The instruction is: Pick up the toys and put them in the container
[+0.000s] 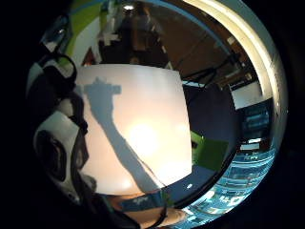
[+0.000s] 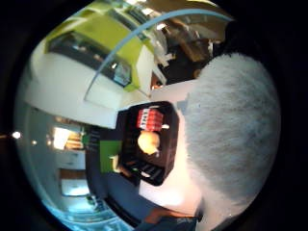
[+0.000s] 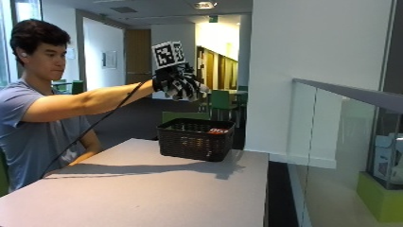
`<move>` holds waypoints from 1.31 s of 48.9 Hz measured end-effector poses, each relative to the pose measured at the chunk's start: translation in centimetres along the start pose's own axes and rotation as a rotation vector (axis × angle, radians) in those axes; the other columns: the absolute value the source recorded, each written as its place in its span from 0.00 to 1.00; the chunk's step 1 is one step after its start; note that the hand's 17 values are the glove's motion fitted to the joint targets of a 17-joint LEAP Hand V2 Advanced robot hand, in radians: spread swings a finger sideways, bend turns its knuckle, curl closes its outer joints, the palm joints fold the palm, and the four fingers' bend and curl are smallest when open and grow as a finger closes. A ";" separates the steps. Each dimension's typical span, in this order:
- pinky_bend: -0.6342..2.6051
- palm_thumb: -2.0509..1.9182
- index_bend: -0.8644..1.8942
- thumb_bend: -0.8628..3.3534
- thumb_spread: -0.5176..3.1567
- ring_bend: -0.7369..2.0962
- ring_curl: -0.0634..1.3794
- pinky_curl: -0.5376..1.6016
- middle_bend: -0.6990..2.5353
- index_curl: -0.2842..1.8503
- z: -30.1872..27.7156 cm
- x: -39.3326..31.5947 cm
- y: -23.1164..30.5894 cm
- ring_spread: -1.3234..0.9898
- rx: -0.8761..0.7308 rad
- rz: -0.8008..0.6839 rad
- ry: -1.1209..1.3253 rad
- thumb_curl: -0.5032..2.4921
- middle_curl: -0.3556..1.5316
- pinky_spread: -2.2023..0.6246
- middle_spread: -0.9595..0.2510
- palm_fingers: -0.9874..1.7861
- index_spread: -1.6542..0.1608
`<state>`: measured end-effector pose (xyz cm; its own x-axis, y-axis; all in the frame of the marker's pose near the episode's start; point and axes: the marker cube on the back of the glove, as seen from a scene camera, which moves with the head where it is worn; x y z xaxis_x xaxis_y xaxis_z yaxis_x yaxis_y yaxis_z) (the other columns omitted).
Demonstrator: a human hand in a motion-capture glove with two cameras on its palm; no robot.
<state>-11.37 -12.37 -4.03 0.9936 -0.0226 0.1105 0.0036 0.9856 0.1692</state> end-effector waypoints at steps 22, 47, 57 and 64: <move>0.52 0.70 0.37 0.23 0.35 0.57 0.38 0.45 0.30 0.29 2.2 -17.0 4.5 0.36 -0.044 -0.183 -0.050 0.47 0.53 0.62 0.39 0.71 0.69; 0.60 0.47 0.32 0.15 0.37 0.59 0.42 0.49 0.25 0.22 6.7 -19.8 7.5 0.44 -0.137 -0.407 -0.016 0.37 0.53 0.66 0.56 0.46 0.72; 0.61 0.47 0.37 0.17 0.37 0.50 0.32 0.46 0.28 0.22 3.8 -12.3 6.6 0.52 -0.083 -0.388 0.031 0.31 0.50 0.74 0.69 0.36 0.72; 0.59 0.48 0.38 0.17 0.37 0.47 0.29 0.45 0.27 0.24 3.4 -3.3 5.7 0.55 -0.037 -0.155 0.178 0.29 0.48 0.77 0.74 0.34 0.72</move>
<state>-15.04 -7.27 -0.09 0.9851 -0.1472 -0.0895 0.1584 0.9781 0.1348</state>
